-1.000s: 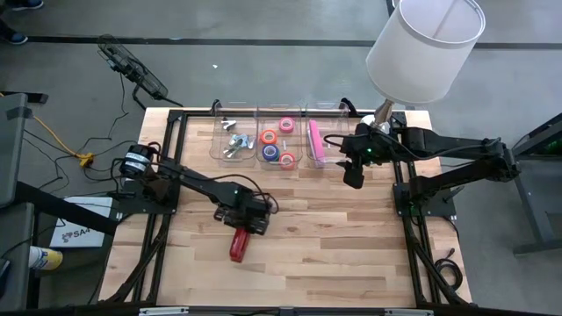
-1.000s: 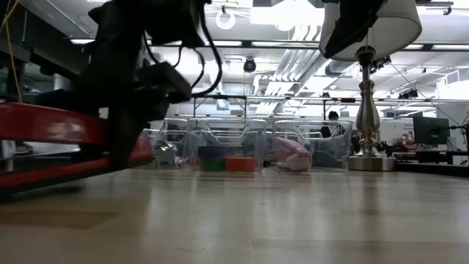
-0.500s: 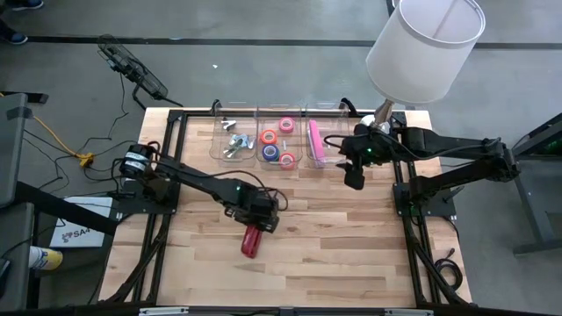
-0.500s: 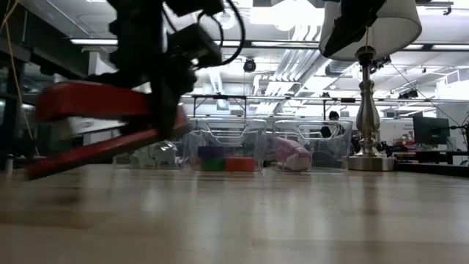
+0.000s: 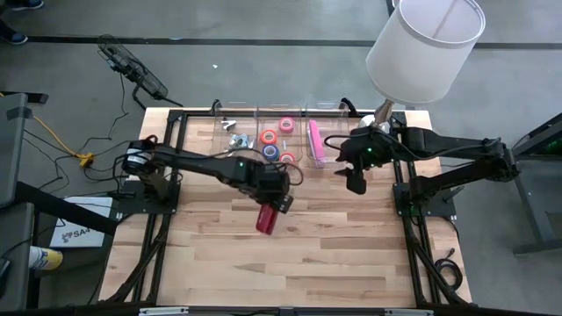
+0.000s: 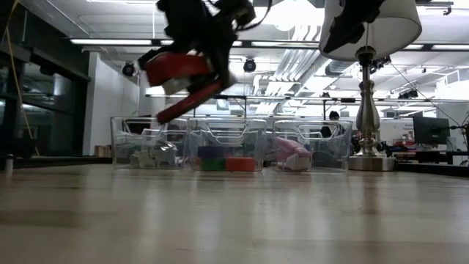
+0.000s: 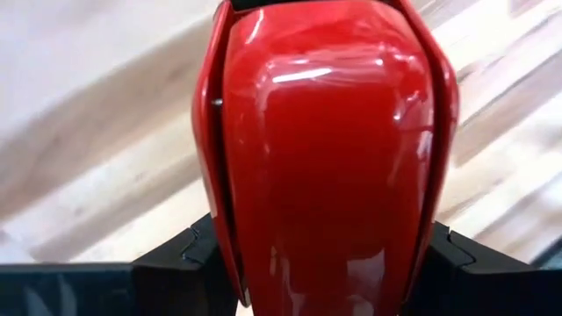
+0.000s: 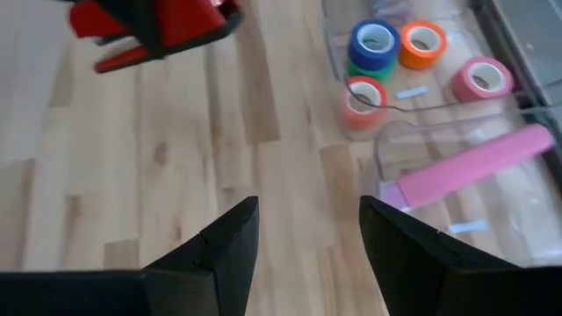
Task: Pick and place Stapler, Stapler remover, tape
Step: Put the red stapler into the right transparent bin
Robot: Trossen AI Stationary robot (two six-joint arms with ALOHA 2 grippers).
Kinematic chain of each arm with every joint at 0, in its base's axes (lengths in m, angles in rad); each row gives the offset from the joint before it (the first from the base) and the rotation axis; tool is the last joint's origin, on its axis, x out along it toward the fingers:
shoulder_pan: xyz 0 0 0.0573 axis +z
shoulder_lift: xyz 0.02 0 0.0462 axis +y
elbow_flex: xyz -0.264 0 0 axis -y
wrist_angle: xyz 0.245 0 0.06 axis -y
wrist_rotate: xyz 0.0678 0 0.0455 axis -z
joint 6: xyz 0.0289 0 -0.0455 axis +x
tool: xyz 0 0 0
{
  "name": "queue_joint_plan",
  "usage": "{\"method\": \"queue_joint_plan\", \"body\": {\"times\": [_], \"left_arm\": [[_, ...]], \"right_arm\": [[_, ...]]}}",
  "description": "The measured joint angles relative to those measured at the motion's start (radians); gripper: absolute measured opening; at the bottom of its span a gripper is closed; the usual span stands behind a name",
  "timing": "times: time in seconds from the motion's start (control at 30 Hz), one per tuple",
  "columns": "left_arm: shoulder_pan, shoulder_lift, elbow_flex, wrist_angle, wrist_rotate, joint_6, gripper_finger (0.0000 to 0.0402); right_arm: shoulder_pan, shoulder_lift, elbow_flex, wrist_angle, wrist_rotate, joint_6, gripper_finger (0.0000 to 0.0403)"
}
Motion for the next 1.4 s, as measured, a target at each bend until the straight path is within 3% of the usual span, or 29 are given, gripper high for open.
{"method": "queue_joint_plan", "body": {"times": [0.43, 0.6, 0.8, 1.13, 1.4], "left_arm": [[0.068, -0.002, 0.294, -0.134, -0.194, 0.217, 0.0203], [0.084, -0.002, 0.382, -0.154, -0.27, 0.288, 0.0203], [0.088, -0.002, 0.454, -0.125, -0.335, 0.397, 0.0203], [0.087, -0.002, 0.521, -0.111, -0.338, 0.538, 0.0203], [0.087, -0.002, 0.546, -0.041, -0.288, 0.678, 0.0203]], "right_arm": [[0.0, 0.0, 0.0, 0.132, -0.121, 0.009, 0.0197], [0.0, 0.0, 0.0, 0.179, -0.13, 0.016, 0.023], [0.0, 0.029, 0.0, 0.271, -0.212, 0.017, 0.0279], [-0.013, 0.113, 0.0, 0.41, -0.202, 0.006, 0.0291], [-0.031, 0.153, 0.0, 0.556, -0.319, -0.011, 0.0292]]}}
